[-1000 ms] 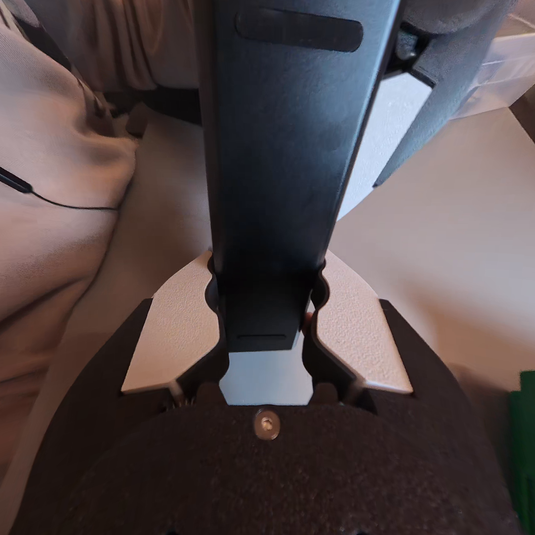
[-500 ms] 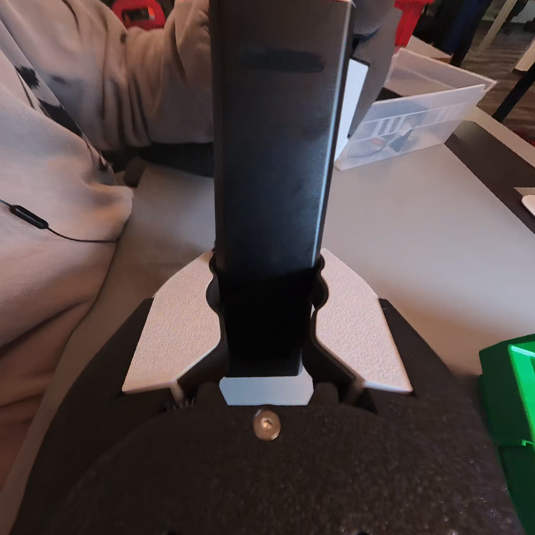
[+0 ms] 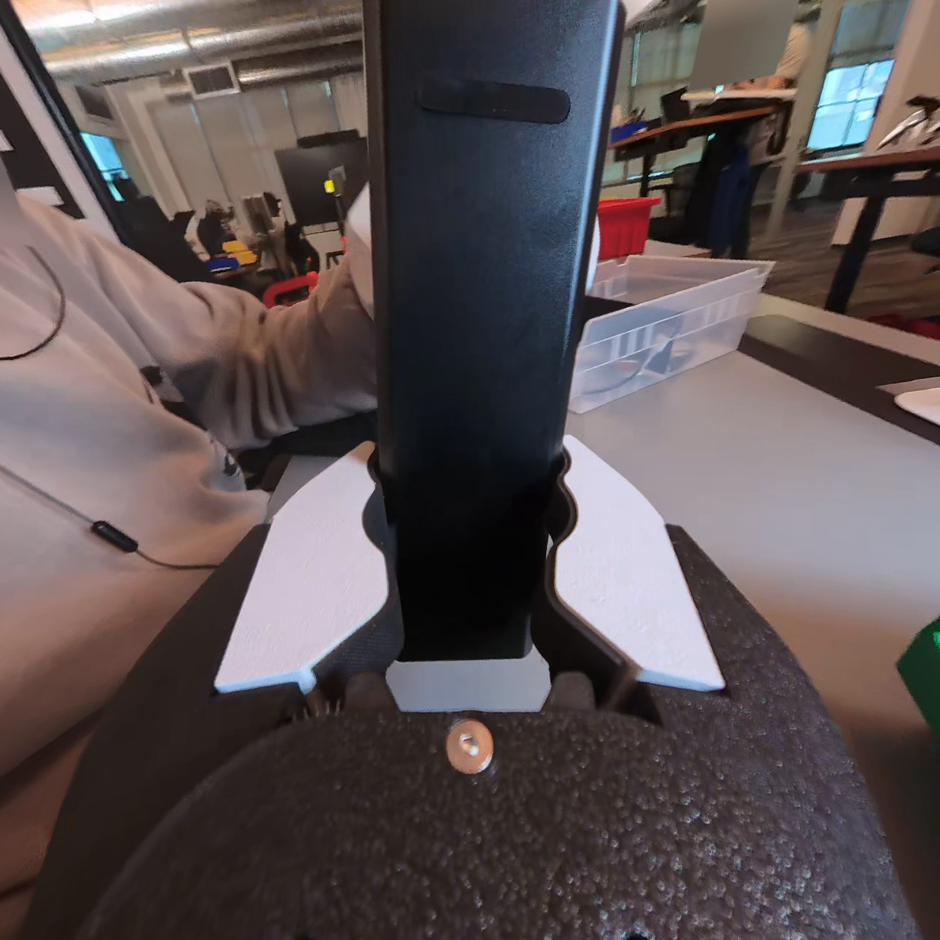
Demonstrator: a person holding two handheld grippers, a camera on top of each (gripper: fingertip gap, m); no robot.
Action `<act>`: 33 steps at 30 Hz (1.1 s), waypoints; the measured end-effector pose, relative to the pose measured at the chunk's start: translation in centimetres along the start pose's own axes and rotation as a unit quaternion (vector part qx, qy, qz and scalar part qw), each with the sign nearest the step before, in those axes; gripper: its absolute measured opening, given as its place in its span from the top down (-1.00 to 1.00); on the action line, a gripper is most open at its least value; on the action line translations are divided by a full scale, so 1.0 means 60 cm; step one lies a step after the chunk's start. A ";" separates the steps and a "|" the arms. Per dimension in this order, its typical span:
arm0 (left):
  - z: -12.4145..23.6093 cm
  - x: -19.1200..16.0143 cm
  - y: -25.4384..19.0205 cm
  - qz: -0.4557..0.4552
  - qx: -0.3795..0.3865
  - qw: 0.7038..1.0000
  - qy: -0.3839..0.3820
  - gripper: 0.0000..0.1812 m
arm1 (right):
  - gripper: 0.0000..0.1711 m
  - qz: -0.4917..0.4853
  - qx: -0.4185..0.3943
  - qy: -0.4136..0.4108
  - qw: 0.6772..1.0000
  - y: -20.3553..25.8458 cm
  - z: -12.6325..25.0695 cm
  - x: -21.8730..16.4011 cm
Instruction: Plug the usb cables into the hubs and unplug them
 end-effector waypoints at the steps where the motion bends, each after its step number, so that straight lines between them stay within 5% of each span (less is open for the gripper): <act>1: -0.008 0.013 0.001 0.007 0.010 0.999 -0.042 0.26 | 0.28 0.008 -0.015 -0.002 1.000 -0.004 -0.001 0.001; 7: -0.079 -0.011 -0.013 -0.032 0.025 0.999 -0.034 0.18 | 0.28 0.078 -0.055 0.077 0.992 0.003 -0.035 -0.034; 13: -0.088 -0.022 -0.027 -0.060 0.015 0.998 -0.005 0.20 | 0.29 0.106 -0.057 0.120 0.985 0.007 -0.041 -0.051; 20: -0.098 -0.025 -0.039 -0.100 0.015 0.995 0.007 0.21 | 0.14 0.126 -0.074 0.091 0.985 0.016 -0.054 -0.035; 33: -0.089 -0.002 -0.064 -0.079 -0.030 0.996 -0.030 0.18 | 0.29 0.086 -0.013 0.039 0.995 0.043 -0.074 -0.032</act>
Point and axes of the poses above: each gripper's, where its closed fingertips meet, z back along the fingers, x out of its top, y = z × x across the jaws, the point moved 4 cm from there along z, back along the fingers, and after that the axes turned 6 degrees about -y, right-handed, at the moved point
